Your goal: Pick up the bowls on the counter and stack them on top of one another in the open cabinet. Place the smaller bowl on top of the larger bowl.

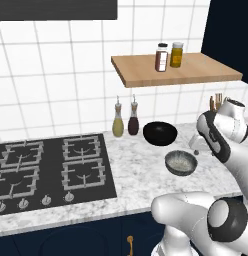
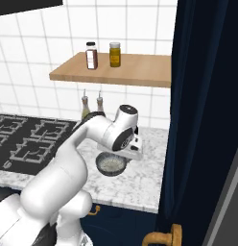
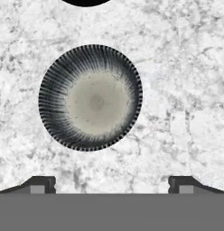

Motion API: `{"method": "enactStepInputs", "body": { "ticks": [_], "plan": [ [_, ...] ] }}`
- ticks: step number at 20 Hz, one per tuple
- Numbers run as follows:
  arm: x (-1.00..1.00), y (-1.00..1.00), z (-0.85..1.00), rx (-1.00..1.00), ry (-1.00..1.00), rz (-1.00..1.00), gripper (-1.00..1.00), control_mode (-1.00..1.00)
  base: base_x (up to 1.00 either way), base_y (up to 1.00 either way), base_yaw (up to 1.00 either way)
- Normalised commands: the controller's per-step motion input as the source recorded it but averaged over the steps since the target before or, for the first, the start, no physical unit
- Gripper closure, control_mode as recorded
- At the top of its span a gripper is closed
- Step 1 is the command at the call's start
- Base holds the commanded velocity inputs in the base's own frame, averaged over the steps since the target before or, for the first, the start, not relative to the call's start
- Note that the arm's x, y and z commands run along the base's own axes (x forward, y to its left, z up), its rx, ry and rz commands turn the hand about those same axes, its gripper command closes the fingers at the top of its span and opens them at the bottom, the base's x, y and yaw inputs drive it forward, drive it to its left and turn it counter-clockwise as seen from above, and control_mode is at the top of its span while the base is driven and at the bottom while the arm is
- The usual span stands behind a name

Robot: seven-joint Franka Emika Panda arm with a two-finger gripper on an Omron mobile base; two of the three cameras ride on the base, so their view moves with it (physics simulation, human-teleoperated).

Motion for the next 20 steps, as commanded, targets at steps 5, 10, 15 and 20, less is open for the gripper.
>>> {"method": "enactStepInputs", "body": {
  "ticks": [5,10,15,20],
  "plan": [
    [0.36,-0.04,-0.39,0.03,0.05,0.00,-1.00,-1.00,0.00,0.00,0.00],
    [0.36,0.00,-0.32,0.00,0.09,0.00,-1.00,-1.00,0.00,0.00,0.00],
    [0.13,-0.14,-0.28,0.01,0.01,0.00,-1.00,-1.00,0.00,0.00,0.00],
    [0.17,0.00,-0.28,0.00,0.00,0.00,-1.00,-1.00,0.00,0.00,0.00]
  ]
}}
